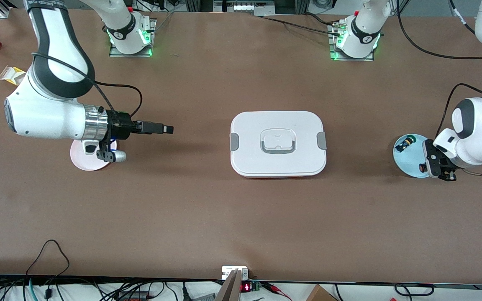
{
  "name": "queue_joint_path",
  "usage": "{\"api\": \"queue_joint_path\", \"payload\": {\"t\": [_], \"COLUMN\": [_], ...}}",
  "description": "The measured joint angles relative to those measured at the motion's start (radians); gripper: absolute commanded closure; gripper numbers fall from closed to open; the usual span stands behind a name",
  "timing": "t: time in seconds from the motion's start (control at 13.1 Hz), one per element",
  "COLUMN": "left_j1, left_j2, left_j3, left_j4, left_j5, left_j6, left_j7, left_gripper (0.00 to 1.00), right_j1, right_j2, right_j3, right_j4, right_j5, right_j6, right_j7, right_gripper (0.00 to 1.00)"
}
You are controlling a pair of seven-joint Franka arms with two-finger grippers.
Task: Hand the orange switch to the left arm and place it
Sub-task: 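Carry the switch to the blue plate while the right gripper withdraws, then lower the switch onto the blue plate and open the left gripper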
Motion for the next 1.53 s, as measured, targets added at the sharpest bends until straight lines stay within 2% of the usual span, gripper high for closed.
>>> {"api": "queue_joint_path", "payload": {"t": [0.15, 0.23, 0.53, 0.61, 0.69, 0.76, 0.84, 0.99, 1.14, 1.22, 1.37, 1.53], "left_j1": [0.002, 0.008, 0.038, 0.043, 0.046, 0.047, 0.047, 0.047, 0.047, 0.048, 0.049, 0.048], "left_j2": [0.016, 0.023, 0.043, 0.046, 0.048, 0.048, 0.048, 0.046, 0.033, 0.018, -0.032, -0.085], "left_j3": [-0.001, -0.001, -0.001, -0.001, -0.001, -0.001, -0.002, -0.008, -0.014, -0.021, -0.063, -0.125], "left_j4": [-0.019, -0.033, -0.074, -0.077, -0.079, -0.080, -0.080, -0.079, -0.072, -0.063, -0.027, 0.038], "left_j5": [0.000, 0.000, 0.000, 0.000, 0.000, 0.001, 0.001, 0.001, 0.001, 0.001, -0.005, -0.019], "left_j6": [0.044, 0.066, 0.109, 0.110, 0.111, 0.112, 0.112, 0.113, 0.103, 0.071, -0.055, -0.250], "left_j7": [0.002, 0.002, 0.005, 0.006, 0.006, 0.007, 0.019, 0.086, 0.110, 0.110, 0.085, -0.004], "left_gripper": [0.79, 0.79, 0.78, 0.74, 0.47, 0.00, 0.00, 0.00, 0.00, 0.00, 0.00, 0.00], "right_j1": [-0.011, -0.017, -0.024, -0.025, -0.027, -0.031, -0.040, -0.058, -0.092, -0.126, -0.205, -0.233], "right_j2": [0.000, -0.001, -0.006, -0.011, -0.016, -0.020, -0.023, -0.023, -0.024, -0.026, -0.038, -0.062], "right_j3": [-0.008, -0.012, -0.016, -0.016, -0.019, -0.033, -0.051, -0.070, -0.071, -0.071, -0.071, -0.071], "right_j4": [0.008, 0.022, 0.109, 0.131, 0.151, 0.170, 0.188, 0.219, 0.232, 0.237, 0.244, 0.245], "right_j5": [-0.102, -0.187, -0.587, -0.705, -0.816, -0.896, -0.932, -0.945, -0.927, -0.886, -0.811, -0.795], "right_j6": [-0.081, -0.127, -0.268, -0.283, -0.292, -0.292, -0.292, -0.292, -0.276, -0.252, -0.232, -0.233], "right_j7": [0.027, 0.033, 0.040, 0.040, 0.040, 0.040, 0.039, 0.039, 0.041, 0.041, 0.033, 0.024], "right_gripper": [0.00, 0.00, 0.00, 0.00, 0.00, 0.00, 0.00, 0.00, 0.00, 0.00, 0.00, 0.00]}}
